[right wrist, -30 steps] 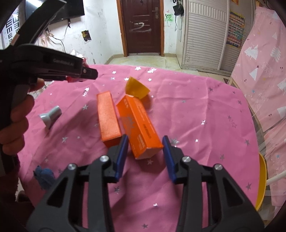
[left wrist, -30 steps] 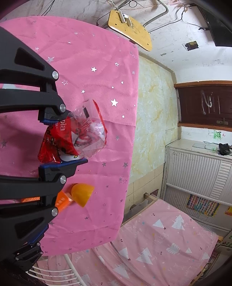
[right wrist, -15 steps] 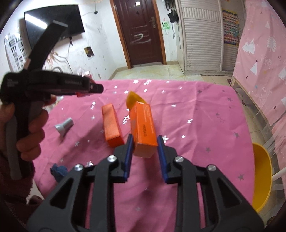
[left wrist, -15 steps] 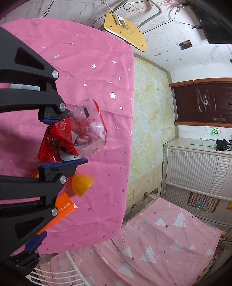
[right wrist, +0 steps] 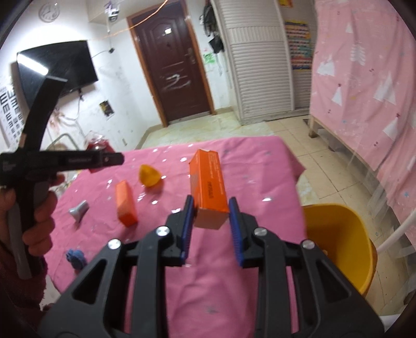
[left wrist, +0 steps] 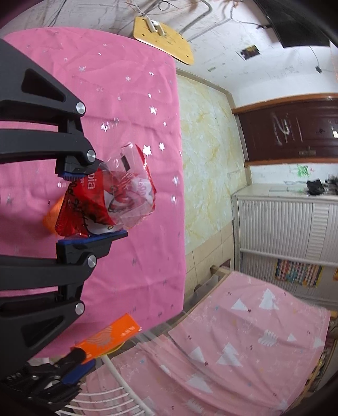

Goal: Collect trash
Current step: 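Carry the wrapper and orange box to the yellow bin and open both grippers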

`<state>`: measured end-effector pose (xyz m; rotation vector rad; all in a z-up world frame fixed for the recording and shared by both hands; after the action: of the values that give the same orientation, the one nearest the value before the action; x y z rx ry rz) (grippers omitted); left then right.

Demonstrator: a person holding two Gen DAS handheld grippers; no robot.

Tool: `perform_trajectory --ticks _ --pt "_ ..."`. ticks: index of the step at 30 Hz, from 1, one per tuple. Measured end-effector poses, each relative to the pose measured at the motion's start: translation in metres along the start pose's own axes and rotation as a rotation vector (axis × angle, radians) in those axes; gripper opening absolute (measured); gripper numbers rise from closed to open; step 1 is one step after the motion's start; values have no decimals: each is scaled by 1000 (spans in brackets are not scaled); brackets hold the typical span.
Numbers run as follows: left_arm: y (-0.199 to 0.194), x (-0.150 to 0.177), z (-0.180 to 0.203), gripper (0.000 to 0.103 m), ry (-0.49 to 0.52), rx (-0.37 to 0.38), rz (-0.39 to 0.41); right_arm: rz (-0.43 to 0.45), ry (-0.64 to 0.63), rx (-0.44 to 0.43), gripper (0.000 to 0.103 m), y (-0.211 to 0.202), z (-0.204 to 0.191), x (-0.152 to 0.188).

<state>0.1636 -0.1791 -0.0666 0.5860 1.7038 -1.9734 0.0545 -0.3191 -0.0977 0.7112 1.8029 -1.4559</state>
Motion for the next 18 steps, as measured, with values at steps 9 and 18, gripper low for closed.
perform_trajectory --ticks 9,18 --pt "-18 14 66 23 89 84 2 41 92 95 25 -20 57 7" --pt "-32 31 131 23 159 269 -18 55 171 193 26 -35 104 22"
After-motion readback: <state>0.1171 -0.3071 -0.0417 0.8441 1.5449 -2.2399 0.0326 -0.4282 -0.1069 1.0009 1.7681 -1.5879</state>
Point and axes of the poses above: each gripper's, at about its wrist camera, not at the fingertips, and y roughly the way its jaws point, z to its right, x to its underside, the point moved 6 cm from there along y, roughly the way its jaws point, and after that the axes turned 9 degrees about -y, right-handed, at the moved point
